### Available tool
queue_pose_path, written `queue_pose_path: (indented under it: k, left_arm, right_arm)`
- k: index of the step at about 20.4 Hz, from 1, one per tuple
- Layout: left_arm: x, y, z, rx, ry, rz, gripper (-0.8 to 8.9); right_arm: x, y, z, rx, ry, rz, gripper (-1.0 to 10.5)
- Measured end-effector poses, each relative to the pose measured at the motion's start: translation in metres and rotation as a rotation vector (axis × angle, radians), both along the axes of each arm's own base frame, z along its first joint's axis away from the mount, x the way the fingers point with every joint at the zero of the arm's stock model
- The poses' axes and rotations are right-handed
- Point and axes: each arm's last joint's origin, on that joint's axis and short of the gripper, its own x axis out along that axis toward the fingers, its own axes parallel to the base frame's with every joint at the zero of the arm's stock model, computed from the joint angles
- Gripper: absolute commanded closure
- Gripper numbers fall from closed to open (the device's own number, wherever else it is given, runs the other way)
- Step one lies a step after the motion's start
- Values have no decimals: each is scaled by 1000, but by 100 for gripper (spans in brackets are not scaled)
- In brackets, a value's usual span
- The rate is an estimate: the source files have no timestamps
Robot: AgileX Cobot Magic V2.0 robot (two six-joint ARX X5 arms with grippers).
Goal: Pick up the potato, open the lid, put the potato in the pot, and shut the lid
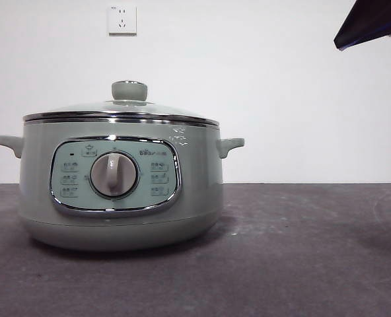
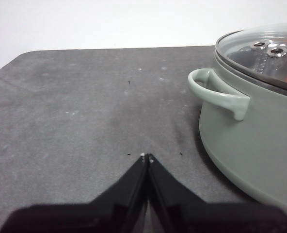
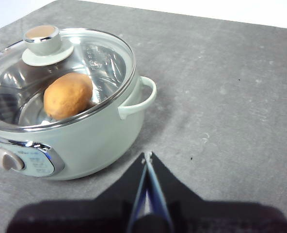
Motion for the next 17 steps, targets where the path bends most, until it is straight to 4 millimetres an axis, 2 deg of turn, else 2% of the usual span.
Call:
queue_pose_path:
  k: [4, 8, 14, 17]
  left_arm:
    - [0, 0, 0, 0, 0, 0, 816]
    - [0, 0, 0, 0, 0, 0, 816]
    - [0, 0, 0, 0, 0, 0, 816]
    - [0, 0, 0, 0, 0, 0, 816]
  right_arm:
    - [-2, -2, -1, -9, 9, -1, 962]
    - [-13, -22, 1, 3, -57, -48, 962]
    - [-23, -60, -45, 158, -247, -111, 962]
    - [-25, -70, -68, 175, -286, -137, 962]
